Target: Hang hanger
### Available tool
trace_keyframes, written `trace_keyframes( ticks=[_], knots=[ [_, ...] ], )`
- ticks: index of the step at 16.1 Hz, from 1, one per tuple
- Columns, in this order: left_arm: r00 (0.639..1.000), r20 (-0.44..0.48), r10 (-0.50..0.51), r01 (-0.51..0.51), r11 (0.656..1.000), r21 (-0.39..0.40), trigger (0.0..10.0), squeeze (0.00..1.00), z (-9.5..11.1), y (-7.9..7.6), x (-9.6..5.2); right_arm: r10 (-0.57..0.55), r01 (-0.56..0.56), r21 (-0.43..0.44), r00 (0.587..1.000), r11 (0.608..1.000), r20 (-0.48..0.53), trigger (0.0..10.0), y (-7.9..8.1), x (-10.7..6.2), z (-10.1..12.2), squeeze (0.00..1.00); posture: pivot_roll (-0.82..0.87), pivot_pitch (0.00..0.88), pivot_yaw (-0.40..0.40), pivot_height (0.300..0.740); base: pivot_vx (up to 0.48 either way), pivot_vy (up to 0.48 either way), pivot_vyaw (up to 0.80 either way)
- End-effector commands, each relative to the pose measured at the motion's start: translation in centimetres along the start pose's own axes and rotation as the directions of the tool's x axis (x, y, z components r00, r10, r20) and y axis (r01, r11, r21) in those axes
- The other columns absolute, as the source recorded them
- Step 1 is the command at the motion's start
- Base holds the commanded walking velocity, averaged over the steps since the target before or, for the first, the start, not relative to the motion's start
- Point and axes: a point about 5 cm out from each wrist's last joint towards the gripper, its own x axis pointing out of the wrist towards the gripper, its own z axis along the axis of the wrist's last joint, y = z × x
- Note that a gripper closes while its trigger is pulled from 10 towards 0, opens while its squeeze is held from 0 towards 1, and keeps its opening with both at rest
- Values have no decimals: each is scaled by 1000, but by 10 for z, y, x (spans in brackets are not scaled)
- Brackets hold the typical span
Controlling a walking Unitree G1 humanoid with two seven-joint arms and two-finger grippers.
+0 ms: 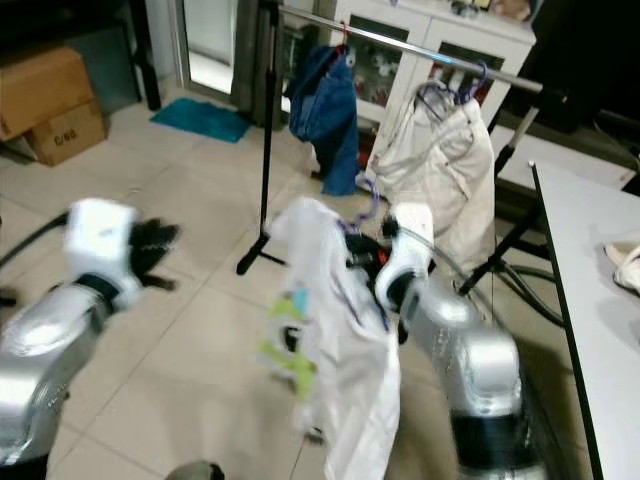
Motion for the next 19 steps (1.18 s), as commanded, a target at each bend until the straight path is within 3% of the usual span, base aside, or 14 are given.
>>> trace_keyframes(
  ticks=[1, 4, 9, 19],
  knots=[
    [998, 49, 26, -23, 998, -63, 10000, 0, 4, 1, -4, -66, 70, -44, 994, 997, 82, 10000, 0, -5, 9, 0, 90, 0, -134, 740, 0, 0, 0],
    [993, 40, 108, -100, 982, -162, 10000, 0, -11, 7, -10, -113, 116, -22, 986, 993, 121, 10000, -4, -9, 5, 0, 80, 0, -117, 740, 0, 0, 0],
    [996, 32, 85, -80, 986, -145, 10000, 0, -17, 0, -8, -102, 101, 13, 988, 995, 113, 10000, -1, -9, -5, 0, 89, 0, -112, 740, 181, 0, 0],
    [1000, 29, -8, 11, 993, -113, 10000, 0, -19, -13, -4, -124, 119, 48, 985, 992, 119, 10000, -5, -8, -5, 0, 88, 0, -108, 740, 400, 0, 0]
  ],
)
